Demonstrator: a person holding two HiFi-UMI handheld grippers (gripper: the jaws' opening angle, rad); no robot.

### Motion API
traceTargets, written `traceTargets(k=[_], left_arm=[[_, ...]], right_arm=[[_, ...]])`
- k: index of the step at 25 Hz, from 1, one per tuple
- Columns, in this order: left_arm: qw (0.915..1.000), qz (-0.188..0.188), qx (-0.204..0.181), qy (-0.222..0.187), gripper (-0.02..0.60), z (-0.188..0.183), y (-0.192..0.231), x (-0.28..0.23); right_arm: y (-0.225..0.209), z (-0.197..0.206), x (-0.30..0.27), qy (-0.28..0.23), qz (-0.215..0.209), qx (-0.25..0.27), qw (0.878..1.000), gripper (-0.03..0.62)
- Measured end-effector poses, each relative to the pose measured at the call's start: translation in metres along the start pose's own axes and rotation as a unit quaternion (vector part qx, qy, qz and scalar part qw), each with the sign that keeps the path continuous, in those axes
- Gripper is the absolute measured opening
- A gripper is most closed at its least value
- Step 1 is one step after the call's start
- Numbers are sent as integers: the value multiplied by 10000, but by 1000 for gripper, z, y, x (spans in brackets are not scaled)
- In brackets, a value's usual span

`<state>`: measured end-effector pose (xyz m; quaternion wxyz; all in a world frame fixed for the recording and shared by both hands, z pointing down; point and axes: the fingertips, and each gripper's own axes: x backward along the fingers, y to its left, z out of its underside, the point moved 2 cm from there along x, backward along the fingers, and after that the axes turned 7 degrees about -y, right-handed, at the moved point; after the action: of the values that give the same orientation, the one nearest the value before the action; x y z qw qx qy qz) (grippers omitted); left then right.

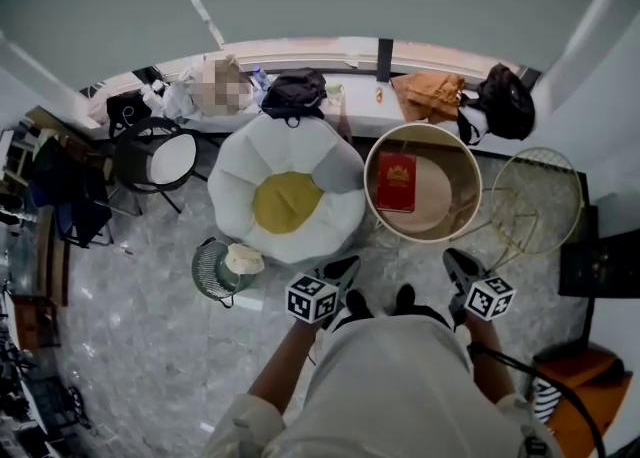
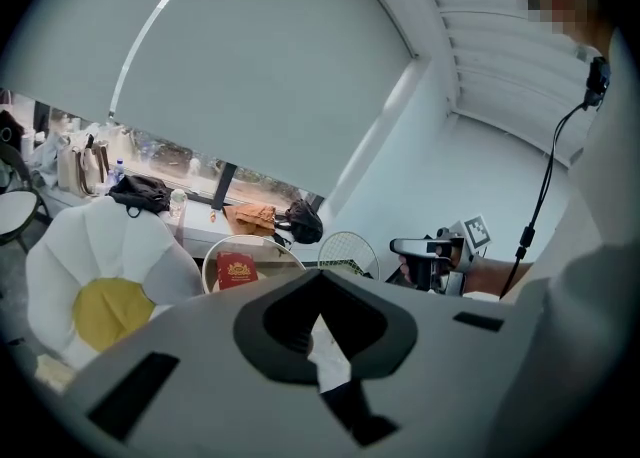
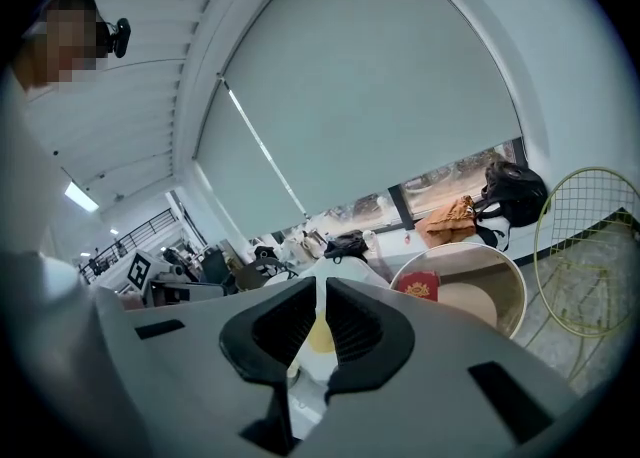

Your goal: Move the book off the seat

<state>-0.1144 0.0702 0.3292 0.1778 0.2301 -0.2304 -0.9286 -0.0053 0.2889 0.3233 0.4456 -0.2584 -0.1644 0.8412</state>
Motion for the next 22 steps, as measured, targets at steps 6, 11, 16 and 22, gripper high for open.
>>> traceTargets(k=[6,11,16,22], left_arm=[[9993,-186,162,-289,2,-7,-15,-6],[9986,-321,191,-386,2,-9,-23,-12],[9988,-280,193,-344,2,-2,-38,-21],[9986,-301,242,-364,2,8,-51,-28]], right_arm=[[-16,-14,19,-142,-119,73,9998,48],[-27,-24,25,-171,-197,96,9996,44],[-34,-26,30,-169,-305,23,9994,44],[-37,-25,41,-133,-360,25,9993,44]])
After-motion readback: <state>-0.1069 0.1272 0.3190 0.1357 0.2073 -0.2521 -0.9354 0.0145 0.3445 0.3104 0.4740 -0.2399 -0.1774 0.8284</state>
